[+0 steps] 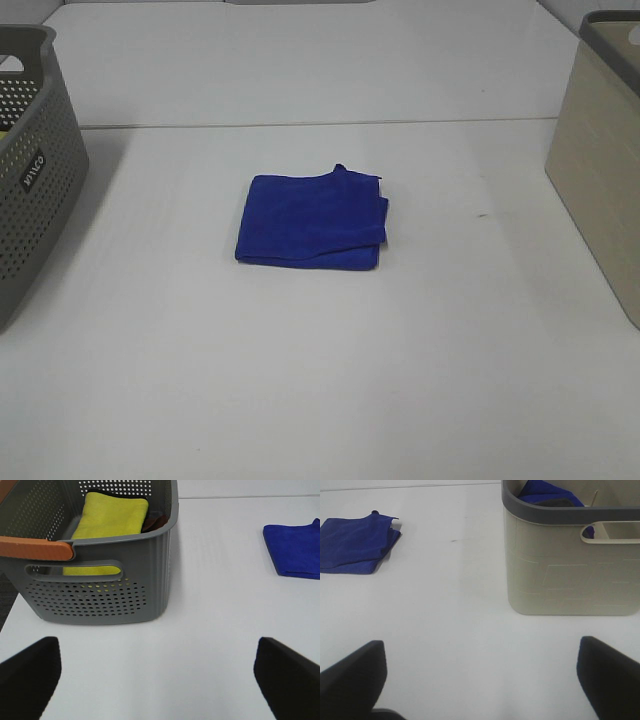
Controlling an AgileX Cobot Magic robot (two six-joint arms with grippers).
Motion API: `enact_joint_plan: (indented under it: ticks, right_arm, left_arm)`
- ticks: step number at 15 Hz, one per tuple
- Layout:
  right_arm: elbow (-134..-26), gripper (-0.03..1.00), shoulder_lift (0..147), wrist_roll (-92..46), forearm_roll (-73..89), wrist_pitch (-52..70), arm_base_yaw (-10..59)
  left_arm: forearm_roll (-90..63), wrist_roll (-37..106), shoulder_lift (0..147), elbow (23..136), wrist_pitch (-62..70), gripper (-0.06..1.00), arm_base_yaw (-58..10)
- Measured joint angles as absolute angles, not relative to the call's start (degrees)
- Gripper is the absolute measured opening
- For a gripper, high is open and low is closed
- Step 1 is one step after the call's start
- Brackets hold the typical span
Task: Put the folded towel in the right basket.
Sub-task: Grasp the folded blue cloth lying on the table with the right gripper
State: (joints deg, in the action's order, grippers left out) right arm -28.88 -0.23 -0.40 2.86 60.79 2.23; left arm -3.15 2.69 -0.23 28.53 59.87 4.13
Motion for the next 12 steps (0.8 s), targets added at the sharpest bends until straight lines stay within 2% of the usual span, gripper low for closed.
enact_joint_plan:
  ticks: [12]
  right_arm:
    - [-28.88, 0.98, -0.23, -0.40, 1.72, 60.79, 2.23]
  left_arm:
    - [-3.15, 2.69, -0.23, 28.53, 59.87, 0.97, 4.13]
